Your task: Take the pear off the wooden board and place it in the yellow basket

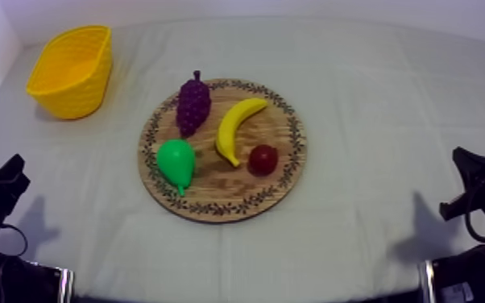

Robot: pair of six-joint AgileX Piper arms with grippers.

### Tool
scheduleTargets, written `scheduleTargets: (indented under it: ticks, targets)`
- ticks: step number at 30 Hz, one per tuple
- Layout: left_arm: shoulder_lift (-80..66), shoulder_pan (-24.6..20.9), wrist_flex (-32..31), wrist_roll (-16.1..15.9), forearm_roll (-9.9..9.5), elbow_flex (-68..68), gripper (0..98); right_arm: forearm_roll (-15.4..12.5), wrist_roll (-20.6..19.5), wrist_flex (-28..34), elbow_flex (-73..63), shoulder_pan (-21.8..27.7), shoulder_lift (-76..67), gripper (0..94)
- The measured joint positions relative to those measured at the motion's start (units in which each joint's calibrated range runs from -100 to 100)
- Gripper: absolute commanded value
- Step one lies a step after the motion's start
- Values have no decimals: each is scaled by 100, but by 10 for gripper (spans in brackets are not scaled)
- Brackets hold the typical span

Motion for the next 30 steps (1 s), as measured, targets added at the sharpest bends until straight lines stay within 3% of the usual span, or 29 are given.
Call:
scheduleTargets:
  ticks: [7, 10, 18, 22, 25, 30]
  targets:
    - [0, 40, 134, -31, 103, -79, 0, 0, 0, 0, 0, 0, 0, 2]
    - [14, 88, 371, -105, 267, -185, 0, 0, 0, 0, 0, 0, 0, 2]
    - [669, 197, 300, -884, 1136, -409, 0, 0, 0, 0, 0, 0, 0, 2]
    - [1176, 353, 372, -1271, 1454, -681, 0, 0, 0, 0, 0, 0, 0, 2]
    - [1603, 501, 580, -1516, 1522, -937, 0, 0, -3, 0, 0, 0, 0, 2]
    - [2315, 676, 1017, -1630, 1582, -1431, 0, 0, -3, 0, 0, 0, 0, 2]
